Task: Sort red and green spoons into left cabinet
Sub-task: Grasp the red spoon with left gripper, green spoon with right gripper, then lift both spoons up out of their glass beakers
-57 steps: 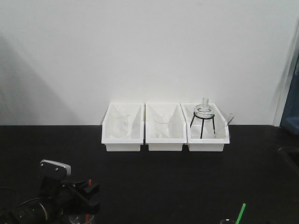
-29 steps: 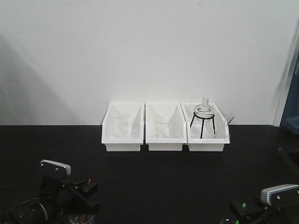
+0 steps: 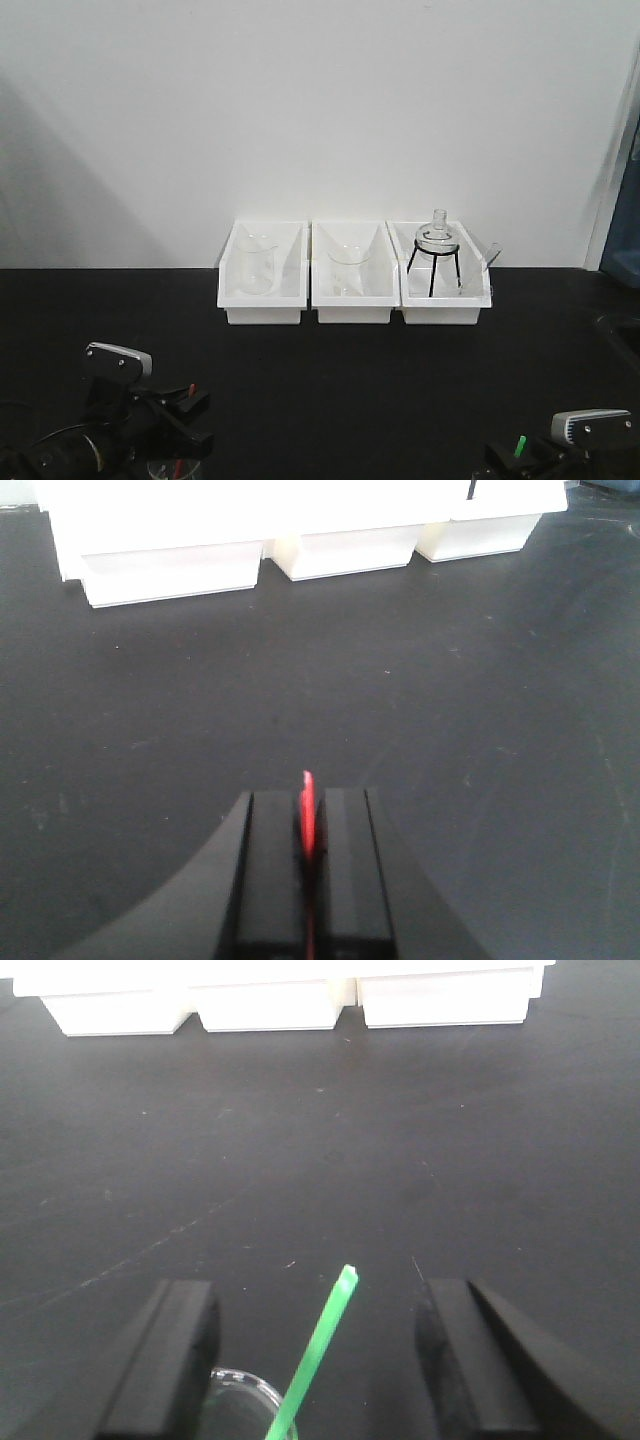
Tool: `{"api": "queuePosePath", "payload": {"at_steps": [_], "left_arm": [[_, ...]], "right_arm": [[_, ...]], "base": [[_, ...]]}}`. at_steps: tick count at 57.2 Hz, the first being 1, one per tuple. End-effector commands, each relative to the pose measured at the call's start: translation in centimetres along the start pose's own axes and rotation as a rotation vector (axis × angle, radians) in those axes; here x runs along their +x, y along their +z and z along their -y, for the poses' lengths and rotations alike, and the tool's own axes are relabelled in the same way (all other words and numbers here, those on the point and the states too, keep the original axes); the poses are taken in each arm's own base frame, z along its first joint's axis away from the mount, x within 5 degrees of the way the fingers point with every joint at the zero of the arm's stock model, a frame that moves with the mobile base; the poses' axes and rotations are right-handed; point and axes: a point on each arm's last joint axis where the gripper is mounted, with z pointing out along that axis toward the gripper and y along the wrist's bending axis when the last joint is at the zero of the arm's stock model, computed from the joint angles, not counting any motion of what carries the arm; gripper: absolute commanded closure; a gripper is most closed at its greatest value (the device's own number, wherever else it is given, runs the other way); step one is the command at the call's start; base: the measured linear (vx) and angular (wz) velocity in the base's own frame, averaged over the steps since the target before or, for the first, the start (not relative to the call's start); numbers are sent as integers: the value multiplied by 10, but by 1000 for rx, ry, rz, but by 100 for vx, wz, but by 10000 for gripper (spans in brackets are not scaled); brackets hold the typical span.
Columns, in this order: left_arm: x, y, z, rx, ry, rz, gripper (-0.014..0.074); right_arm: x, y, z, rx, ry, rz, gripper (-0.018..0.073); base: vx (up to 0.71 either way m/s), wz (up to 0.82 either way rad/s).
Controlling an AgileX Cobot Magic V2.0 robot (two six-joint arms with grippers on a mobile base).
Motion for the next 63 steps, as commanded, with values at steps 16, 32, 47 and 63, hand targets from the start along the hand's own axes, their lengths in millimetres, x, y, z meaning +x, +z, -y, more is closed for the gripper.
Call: {"api": "queuePosePath", "payload": {"at_steps": [16, 32, 47, 63], "left_arm": [[-31, -5, 6, 36, -1, 155, 419], [-37, -8, 8, 43, 37, 188, 419], [-65, -26, 13, 19, 35, 263, 419], [-109, -65, 26, 20, 65, 409, 439]], "right_arm": [[-23, -1, -3, -30, -13, 140, 445], [-31, -4, -6, -52, -13, 205, 571], [-54, -21, -11, -42, -47, 266, 568], [-90, -58, -26, -59, -118, 362, 566]], "base": [[0, 0], [0, 0], [0, 0], [0, 0]]}}
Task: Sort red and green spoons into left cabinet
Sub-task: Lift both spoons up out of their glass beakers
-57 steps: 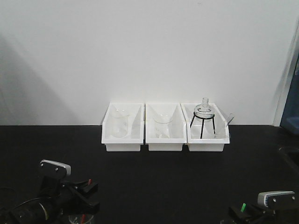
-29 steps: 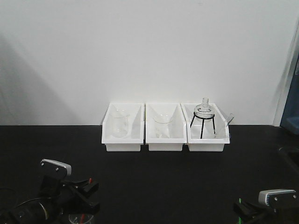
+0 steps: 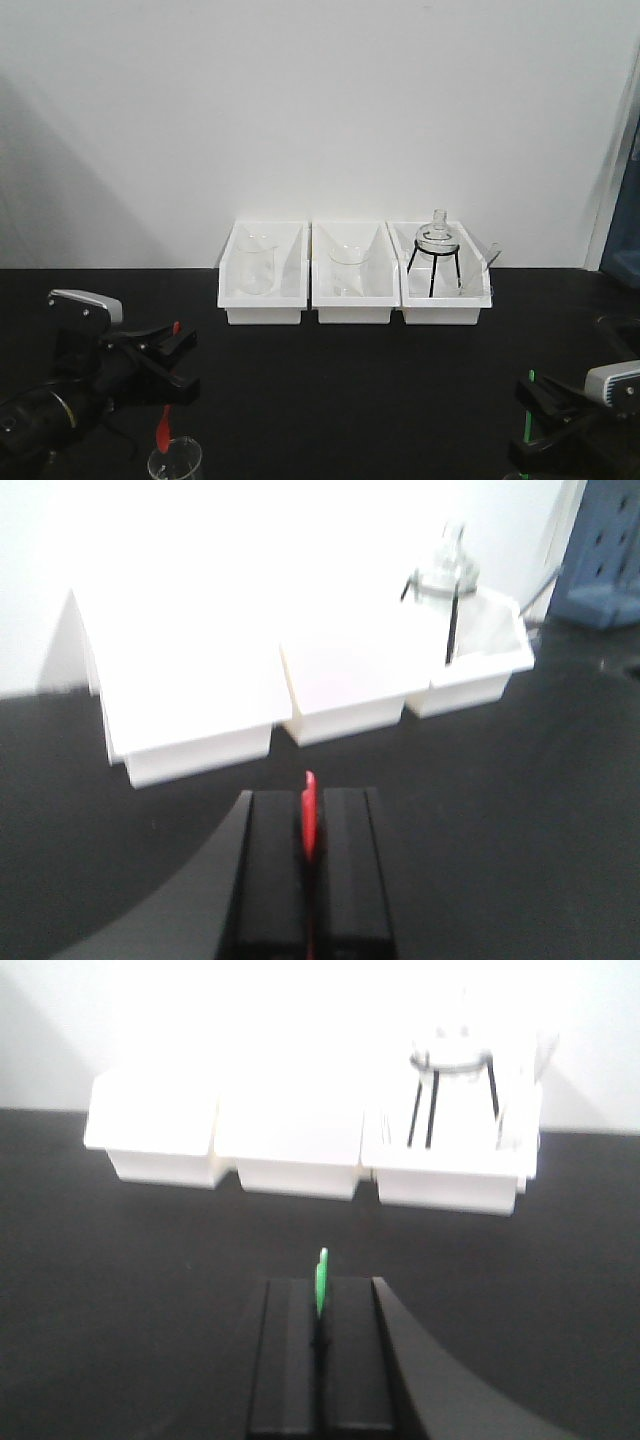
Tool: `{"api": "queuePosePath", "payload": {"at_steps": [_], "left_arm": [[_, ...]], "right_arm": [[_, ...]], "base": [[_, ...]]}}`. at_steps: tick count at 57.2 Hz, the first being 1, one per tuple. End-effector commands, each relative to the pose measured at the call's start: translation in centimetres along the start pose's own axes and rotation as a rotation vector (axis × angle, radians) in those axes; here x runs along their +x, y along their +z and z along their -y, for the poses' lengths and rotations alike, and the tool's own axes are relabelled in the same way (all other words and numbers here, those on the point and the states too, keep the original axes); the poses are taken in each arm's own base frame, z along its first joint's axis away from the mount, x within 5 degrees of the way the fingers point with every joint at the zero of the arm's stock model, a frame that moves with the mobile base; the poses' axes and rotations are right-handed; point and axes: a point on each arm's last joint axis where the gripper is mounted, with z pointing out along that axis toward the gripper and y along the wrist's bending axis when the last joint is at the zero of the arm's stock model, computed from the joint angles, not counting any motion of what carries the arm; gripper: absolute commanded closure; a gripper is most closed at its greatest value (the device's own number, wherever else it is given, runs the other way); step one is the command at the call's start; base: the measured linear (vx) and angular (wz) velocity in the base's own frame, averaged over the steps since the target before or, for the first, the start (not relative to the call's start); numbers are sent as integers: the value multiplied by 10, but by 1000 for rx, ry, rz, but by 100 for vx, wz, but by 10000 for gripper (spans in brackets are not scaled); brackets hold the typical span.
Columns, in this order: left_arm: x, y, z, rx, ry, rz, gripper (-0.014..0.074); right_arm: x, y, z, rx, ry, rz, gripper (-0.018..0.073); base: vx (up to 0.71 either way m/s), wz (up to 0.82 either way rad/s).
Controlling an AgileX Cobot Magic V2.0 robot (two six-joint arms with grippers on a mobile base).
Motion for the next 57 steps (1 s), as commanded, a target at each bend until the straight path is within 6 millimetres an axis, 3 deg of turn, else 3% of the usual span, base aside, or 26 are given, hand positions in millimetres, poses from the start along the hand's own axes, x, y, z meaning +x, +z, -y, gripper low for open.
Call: {"api": "queuePosePath", "payload": {"at_steps": [1, 11, 15, 35, 47, 57], "left_arm": [[-51, -18, 10, 29, 13, 204, 448], [-89, -56, 23, 25, 66, 299, 547], [-95, -73, 28, 25, 70, 330, 581], [-77, -172, 48, -46, 95, 321, 603], [-82, -210, 51, -136, 109, 300, 603], [-82, -227, 52, -180, 109, 287, 603]], "right_arm": [[-36, -13, -7, -29, -30, 140, 566], [-59, -46, -18, -30, -8, 225, 565], [-64, -57, -22, -25, -41, 230, 565], [-81, -99, -39, -49, -180, 205, 565], [-79, -107, -48, -111, -224, 162, 565], [-77, -108, -49, -124, -193, 144, 565]], "base": [[0, 0], [0, 0], [0, 0], [0, 0], [0, 0], [0, 0]]}}
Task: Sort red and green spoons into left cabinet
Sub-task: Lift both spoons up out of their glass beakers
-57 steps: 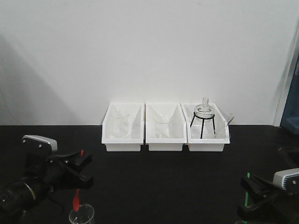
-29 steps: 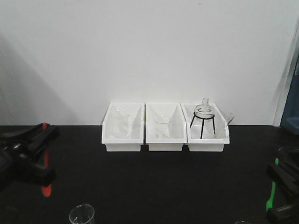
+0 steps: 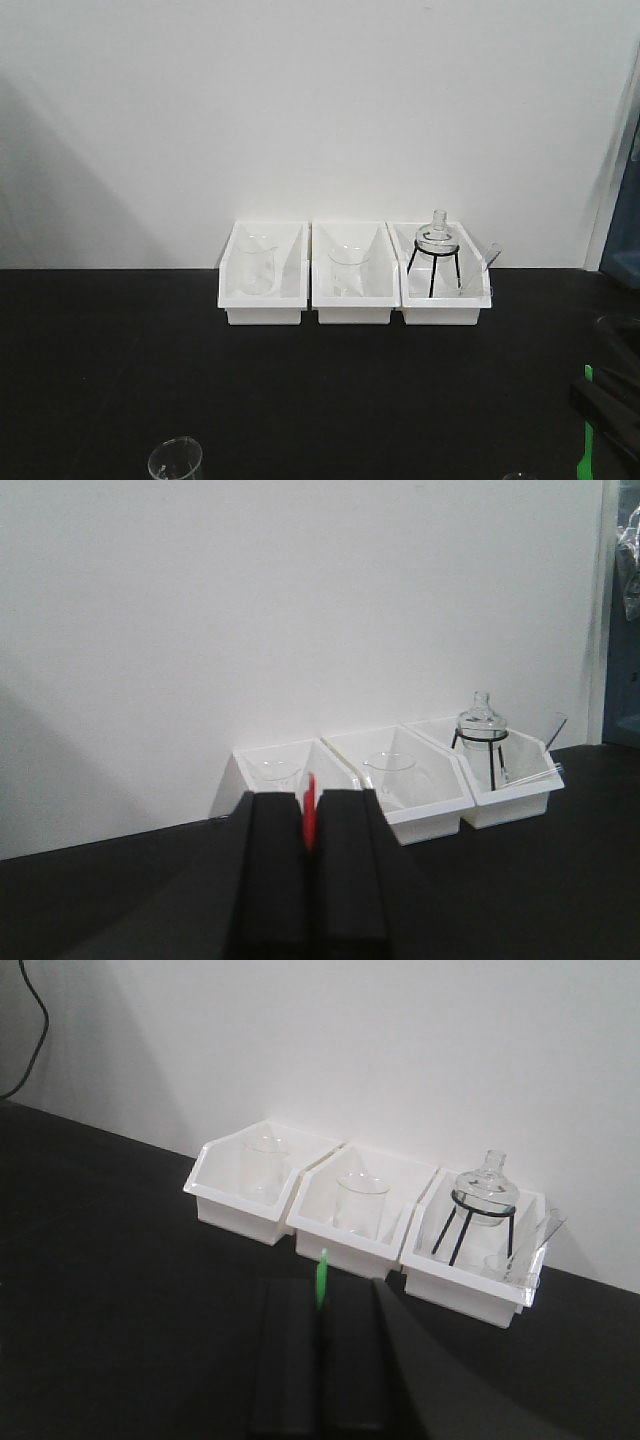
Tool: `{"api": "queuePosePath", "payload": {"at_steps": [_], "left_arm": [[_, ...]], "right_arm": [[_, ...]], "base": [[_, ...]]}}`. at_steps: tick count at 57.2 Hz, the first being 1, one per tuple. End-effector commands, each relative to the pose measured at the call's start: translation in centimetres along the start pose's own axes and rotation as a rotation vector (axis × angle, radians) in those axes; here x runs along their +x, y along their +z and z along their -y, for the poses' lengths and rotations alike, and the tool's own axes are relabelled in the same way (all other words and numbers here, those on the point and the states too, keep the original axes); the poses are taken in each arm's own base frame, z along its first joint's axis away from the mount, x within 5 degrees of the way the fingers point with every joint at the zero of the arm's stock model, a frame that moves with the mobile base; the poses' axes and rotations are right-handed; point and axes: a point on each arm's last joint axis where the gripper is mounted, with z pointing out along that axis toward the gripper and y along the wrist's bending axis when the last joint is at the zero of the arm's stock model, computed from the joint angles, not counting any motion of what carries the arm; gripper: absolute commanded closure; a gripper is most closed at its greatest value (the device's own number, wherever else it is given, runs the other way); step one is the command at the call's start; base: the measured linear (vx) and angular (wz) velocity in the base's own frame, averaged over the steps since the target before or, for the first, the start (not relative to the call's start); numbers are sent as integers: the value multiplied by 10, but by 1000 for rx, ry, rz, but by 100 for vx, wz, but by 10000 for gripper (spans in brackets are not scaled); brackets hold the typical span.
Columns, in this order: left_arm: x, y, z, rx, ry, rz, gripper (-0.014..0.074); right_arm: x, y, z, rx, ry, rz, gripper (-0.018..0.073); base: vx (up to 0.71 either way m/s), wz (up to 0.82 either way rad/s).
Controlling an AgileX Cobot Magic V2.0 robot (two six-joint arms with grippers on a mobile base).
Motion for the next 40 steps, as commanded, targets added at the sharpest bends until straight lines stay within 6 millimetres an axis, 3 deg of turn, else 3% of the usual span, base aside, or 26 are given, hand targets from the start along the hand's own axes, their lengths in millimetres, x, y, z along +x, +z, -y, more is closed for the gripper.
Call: {"api": "queuePosePath", "payload": {"at_steps": [1, 40], "left_arm": [[-15, -7, 1, 2, -16, 65, 603], [-14, -10, 0, -13, -17, 49, 603]], "right_arm": [[-13, -1, -1, -27, 25, 63, 565], [-13, -1, -1, -25, 30, 61, 565]], "base": [[0, 0], [0, 0]]}}
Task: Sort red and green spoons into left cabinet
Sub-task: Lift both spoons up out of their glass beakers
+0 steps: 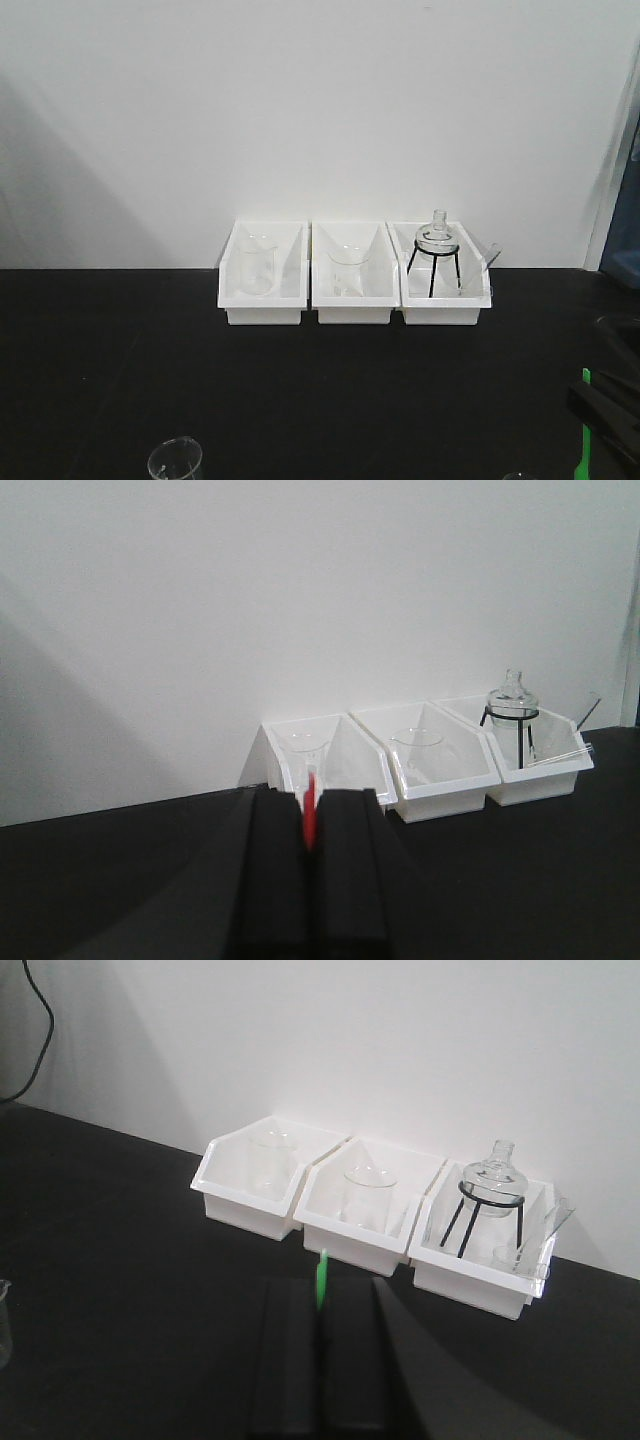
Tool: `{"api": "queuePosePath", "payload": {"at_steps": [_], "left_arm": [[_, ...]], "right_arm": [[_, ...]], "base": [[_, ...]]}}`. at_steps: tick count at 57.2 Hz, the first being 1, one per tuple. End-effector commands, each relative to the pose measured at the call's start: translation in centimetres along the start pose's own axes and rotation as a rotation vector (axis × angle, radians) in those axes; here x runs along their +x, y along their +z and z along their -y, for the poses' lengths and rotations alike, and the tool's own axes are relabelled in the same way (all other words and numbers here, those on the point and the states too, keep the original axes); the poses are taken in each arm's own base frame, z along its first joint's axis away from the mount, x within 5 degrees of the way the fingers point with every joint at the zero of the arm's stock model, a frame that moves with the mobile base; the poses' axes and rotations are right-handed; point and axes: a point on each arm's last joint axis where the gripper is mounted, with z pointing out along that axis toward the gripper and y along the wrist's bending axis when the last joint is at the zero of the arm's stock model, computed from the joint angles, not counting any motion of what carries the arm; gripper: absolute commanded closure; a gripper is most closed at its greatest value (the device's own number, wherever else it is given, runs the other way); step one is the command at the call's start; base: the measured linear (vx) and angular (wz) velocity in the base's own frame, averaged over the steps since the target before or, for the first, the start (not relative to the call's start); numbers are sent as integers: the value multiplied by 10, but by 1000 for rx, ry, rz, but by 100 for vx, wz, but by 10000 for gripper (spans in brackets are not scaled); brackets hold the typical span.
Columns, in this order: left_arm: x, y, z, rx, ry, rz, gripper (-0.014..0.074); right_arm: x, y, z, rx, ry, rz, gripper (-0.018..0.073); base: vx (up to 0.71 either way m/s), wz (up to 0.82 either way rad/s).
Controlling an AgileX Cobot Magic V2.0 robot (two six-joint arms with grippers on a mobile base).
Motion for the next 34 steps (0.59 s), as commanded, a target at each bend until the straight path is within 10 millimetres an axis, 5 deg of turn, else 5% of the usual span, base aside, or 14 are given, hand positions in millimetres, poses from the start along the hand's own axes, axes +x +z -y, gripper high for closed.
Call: {"api": "queuePosePath", "payload": {"at_steps": [1, 34], "left_arm": [[-15, -1, 3, 31, -14, 92, 603], [-15, -1, 3, 31, -14, 92, 603]], "right_arm": [[-13, -1, -1, -21, 8, 67, 565], [-13, -1, -1, -21, 8, 67, 565]], "base": [[0, 0], [0, 0]]}}
